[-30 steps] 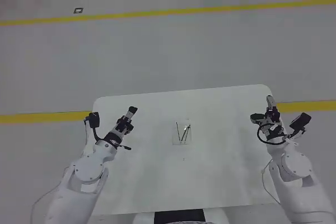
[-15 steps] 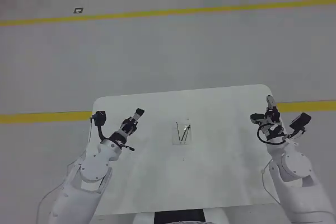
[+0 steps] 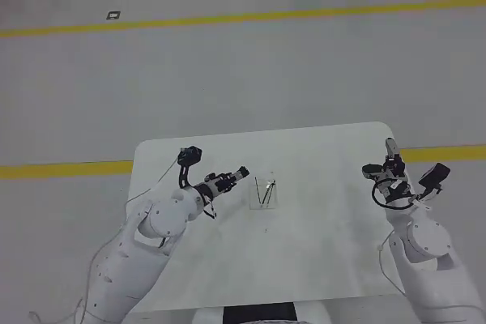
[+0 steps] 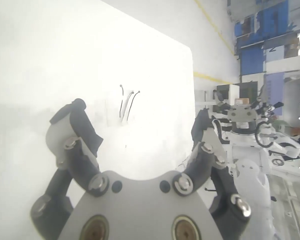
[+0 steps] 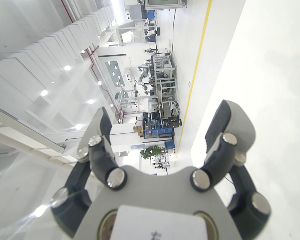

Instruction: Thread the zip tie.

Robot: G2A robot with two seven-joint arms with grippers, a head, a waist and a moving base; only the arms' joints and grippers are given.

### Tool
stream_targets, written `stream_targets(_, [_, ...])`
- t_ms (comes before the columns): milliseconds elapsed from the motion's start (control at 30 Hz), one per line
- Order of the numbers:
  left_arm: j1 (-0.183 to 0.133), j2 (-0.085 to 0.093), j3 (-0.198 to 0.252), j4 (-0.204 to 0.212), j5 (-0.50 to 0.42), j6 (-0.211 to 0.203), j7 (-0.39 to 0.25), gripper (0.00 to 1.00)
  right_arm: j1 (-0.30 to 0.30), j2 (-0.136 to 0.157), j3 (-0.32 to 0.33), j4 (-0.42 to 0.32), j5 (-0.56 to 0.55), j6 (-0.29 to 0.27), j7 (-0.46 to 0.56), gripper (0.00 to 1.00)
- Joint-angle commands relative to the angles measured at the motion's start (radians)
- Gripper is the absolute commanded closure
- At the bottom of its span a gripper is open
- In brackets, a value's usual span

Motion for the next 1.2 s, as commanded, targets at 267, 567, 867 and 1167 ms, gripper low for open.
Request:
stream_targets(267, [0.002,0.000,-0.002,-0.002,-0.003,0.000,0.003,0.00,0.000,0.000,0.000,0.000,0.000,0.000,0.000,0.00])
stream_targets(567, [-0.089,-0.021,0.058,0.017,0.041,0.000,-0.027,0.00,0.000,0.000,0.000,0.000,0.000,0.000,0.000,0.00])
stream_targets(867, [-0.266,-0.108,0.176,0.225,0.136,0.000,-0.147,0.00,0.000,0.000,0.000,0.000,0.000,0.000,0.000,0.00])
stream_targets(1167, [-0.282,-0.155,0.188,0.302,0.188,0.000,-0.164,0.00,0.000,0.000,0.000,0.000,0.000,0.000,0.000,0.00])
